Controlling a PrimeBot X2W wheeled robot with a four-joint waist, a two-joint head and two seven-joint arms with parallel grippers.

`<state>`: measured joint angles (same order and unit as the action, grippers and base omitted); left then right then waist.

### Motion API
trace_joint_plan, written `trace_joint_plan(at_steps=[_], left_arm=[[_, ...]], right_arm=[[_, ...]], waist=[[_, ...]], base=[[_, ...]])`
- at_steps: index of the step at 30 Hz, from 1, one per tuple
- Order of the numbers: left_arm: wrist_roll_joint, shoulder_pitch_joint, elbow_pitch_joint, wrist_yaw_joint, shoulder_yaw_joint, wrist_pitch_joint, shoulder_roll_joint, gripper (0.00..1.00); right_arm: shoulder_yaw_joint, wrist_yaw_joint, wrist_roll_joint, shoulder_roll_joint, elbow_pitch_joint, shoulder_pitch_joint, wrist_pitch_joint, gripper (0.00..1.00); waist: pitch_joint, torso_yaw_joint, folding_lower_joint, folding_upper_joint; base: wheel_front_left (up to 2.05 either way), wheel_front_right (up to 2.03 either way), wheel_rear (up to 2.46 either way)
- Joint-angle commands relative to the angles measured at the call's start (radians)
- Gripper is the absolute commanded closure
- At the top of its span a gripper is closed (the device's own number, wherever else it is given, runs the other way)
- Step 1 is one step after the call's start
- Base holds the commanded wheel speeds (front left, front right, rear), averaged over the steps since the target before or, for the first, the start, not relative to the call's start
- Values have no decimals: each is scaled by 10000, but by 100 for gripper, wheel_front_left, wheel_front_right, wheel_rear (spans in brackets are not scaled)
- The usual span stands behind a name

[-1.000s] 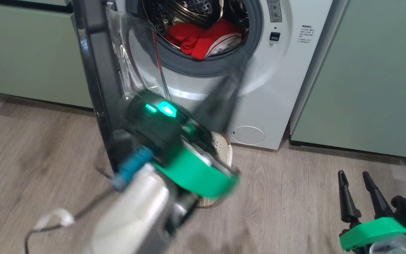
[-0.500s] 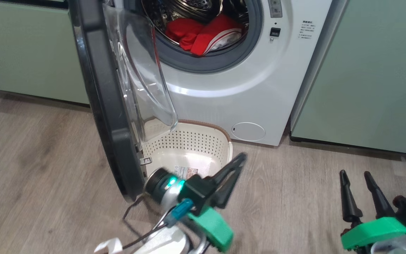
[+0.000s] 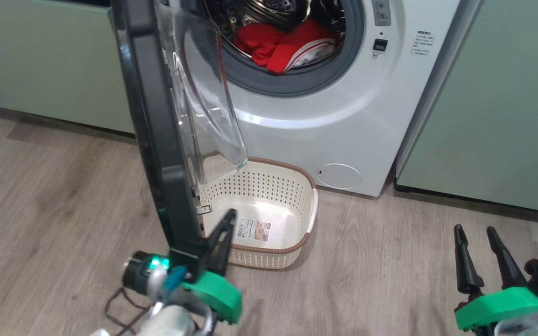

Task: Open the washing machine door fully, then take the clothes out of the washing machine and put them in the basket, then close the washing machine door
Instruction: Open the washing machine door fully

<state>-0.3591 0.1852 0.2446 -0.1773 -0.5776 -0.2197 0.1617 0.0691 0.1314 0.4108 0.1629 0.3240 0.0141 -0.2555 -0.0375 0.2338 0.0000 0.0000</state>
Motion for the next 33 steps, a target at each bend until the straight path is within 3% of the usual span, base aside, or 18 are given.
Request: trace_joint_plan(at_steps=[1,17,24,33], left_arm=[[-43,453,-252,-58,484,-120,139,100],[-580,817,1074,-283,2026,-390,718,100],[-723,827,1336,-461,3192,-417,1209,100],[-927,1128,2011,-288,5097,-419,1585,100]], right_arm=[[197,-7,53,185,-298,43,-63,0],[297,-7,79,169,-244,57,-63,0],[368,-7,88,139,-236,46,-63,0],[499,-7,141,213,-224,141,-63,0]], waist=[[-17,39,0,0],[-127,364,0,0],[-47,504,0,0],[115,534,0,0]], base=[[0,0,0],[0,0,0],[0,0,0],[0,0,0]])
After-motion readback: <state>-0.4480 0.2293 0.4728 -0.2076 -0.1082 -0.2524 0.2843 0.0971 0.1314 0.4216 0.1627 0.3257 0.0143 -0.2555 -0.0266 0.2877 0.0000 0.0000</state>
